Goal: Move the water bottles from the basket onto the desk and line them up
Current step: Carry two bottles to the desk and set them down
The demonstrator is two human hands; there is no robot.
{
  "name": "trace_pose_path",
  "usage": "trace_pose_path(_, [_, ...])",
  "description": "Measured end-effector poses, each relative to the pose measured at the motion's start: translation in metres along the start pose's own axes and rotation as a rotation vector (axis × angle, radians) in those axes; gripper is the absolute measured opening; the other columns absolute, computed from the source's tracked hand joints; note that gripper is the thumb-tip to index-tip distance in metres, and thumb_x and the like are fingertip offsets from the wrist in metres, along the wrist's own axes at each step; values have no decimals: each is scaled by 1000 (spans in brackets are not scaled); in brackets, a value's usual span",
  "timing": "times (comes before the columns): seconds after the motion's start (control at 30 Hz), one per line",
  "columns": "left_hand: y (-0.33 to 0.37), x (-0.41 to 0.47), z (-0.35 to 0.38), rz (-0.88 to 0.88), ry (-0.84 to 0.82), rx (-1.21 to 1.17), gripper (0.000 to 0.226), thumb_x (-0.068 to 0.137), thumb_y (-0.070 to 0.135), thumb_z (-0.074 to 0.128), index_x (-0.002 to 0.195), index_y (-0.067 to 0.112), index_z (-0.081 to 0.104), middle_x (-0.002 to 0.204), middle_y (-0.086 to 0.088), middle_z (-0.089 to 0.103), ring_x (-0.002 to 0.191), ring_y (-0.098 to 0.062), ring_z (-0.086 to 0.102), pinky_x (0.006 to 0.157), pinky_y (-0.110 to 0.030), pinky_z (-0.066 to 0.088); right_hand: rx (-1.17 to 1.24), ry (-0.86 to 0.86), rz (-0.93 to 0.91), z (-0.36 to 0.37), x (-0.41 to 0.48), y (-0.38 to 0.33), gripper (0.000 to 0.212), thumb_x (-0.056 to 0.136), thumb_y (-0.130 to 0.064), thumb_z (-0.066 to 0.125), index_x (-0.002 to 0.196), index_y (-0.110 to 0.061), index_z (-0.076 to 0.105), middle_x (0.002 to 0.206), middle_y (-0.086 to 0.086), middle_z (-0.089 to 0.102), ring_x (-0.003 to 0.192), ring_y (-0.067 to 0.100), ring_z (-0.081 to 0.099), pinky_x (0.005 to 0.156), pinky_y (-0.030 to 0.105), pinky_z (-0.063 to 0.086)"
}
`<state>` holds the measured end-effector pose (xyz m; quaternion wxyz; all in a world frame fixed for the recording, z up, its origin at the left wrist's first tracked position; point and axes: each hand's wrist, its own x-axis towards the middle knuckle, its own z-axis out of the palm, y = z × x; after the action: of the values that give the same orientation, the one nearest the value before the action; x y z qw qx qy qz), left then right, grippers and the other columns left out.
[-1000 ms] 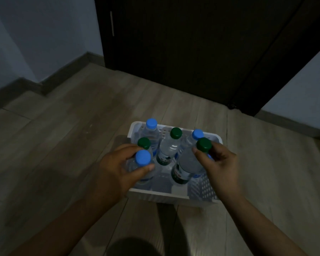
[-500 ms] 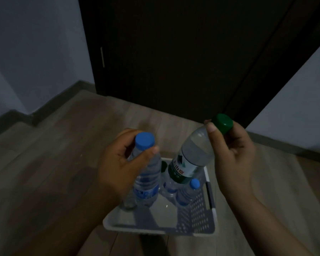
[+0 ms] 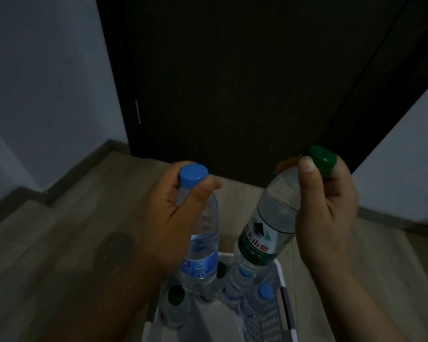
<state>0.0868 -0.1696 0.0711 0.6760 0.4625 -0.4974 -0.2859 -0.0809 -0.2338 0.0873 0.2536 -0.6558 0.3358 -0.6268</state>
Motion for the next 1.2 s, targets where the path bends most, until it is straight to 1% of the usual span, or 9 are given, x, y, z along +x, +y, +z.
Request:
trace_pose_path(0.13, [10, 22, 9, -23, -9, -9, 20, 86, 36, 56, 93, 17, 56, 82, 2, 67, 68, -3, 64, 60, -12, 51, 9, 5, 9, 10, 18, -10, 15, 94, -36, 47, 91, -26, 58, 81, -18, 61, 77, -1, 59, 64, 8, 43])
trace_pose_path(0.3, [48, 50, 19, -44, -43, 85, 16, 86, 39, 55, 93, 25, 57, 85, 5, 65, 74, -3, 64, 63, -10, 50, 21, -2, 31, 10, 52, -45, 15, 93, -35, 49, 91, -24, 59, 81, -12, 61, 77, 6, 60, 65, 14, 46])
trace_pose_path(0.43, [114, 78, 24, -112, -73, 68, 21, 85, 48, 54, 91, 28, 58, 81, 4, 65, 71, -9, 65, 63, -15, 52, -12, -1, 61, 2, 93, -96, 18, 92, -35, 49, 89, -22, 60, 81, -12, 62, 75, 3, 61, 63, 9, 45])
trace_pose_path(0.53, [184, 108, 26, -85, -82, 114, 26, 83, 43, 50, 93, 21, 58, 83, 1, 64, 72, -9, 63, 62, -8, 49, -39, -7, 72, -3, 140, -152, 15, 93, -34, 49, 88, -24, 59, 80, -17, 60, 75, -1, 59, 63, 6, 42])
trace_pose_path(0.63, [256, 133, 30, -64, -89, 158, 25, 84, 43, 50, 94, 21, 59, 87, 1, 64, 76, -6, 64, 61, -4, 46, -35, -40, 56, -9, 185, -213, 22, 94, -34, 49, 91, -16, 61, 83, -12, 61, 78, 1, 60, 65, 7, 43])
trace_pose_path(0.8, [378, 177, 34, 1, -34, 188, 18, 90, 42, 53, 91, 25, 59, 84, 6, 65, 76, -6, 64, 64, -10, 50, -22, -38, 46, -19, 261, -325, 20, 93, -35, 50, 91, -18, 61, 83, -7, 62, 78, 6, 62, 64, 9, 45])
trace_pose_path(0.9, [458, 206, 36, 43, -19, 184, 19, 90, 42, 55, 91, 24, 60, 84, 9, 67, 76, -4, 65, 64, -9, 48, -13, -23, 43, -26, 307, -399, 15, 93, -38, 51, 90, -27, 60, 83, -7, 63, 78, 10, 63, 64, 13, 48])
trace_pose_path(1.0, [541, 230, 37, 86, -15, 189, 21, 90, 42, 55, 91, 22, 60, 83, 11, 67, 75, -2, 64, 64, -7, 47, -2, 3, 33, -31, 348, -472, 16, 93, -38, 51, 90, -26, 60, 83, -4, 63, 77, 11, 63, 64, 16, 49])
trace_pose_path(1.2, [678, 255, 30, 116, 15, 145, 23, 88, 43, 53, 90, 21, 60, 82, 5, 69, 75, -5, 65, 66, -9, 47, 3, 30, 16, -43, 404, -598, 12, 91, -40, 52, 89, -32, 60, 82, -4, 65, 76, 10, 64, 64, 17, 50])
